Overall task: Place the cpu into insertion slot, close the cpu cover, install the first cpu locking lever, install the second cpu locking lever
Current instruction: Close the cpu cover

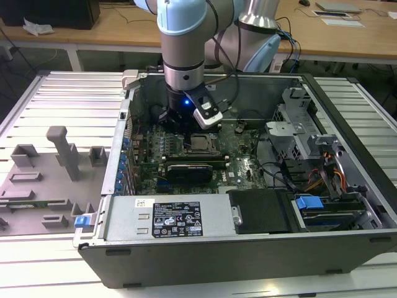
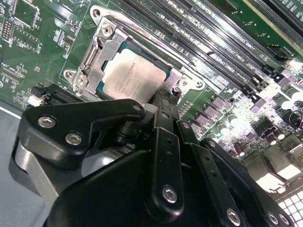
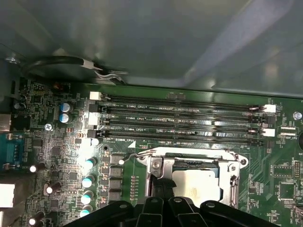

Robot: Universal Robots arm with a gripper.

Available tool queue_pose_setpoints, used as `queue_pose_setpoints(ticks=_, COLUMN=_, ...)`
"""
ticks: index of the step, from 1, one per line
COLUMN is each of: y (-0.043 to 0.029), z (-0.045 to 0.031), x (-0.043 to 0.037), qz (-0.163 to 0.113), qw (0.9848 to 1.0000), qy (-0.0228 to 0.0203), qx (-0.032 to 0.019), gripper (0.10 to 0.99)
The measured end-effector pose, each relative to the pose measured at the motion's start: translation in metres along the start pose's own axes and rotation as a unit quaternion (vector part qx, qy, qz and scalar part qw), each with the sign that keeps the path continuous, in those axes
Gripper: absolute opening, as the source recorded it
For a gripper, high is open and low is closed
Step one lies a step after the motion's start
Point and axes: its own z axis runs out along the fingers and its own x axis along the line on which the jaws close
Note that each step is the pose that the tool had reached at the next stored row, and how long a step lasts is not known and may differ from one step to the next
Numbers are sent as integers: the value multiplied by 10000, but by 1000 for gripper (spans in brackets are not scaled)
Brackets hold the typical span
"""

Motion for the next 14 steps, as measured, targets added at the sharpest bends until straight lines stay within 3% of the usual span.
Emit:
queue_pose_setpoints(ticks=8, y=-1, z=-1, x=-34, qz=-1, qw=10000, qy=0, qx=0, gripper=106)
queue_pose_setpoints(ticks=14, y=6, z=-79, x=-40, qz=-1, qw=10000, qy=0, qx=-2, gripper=106)
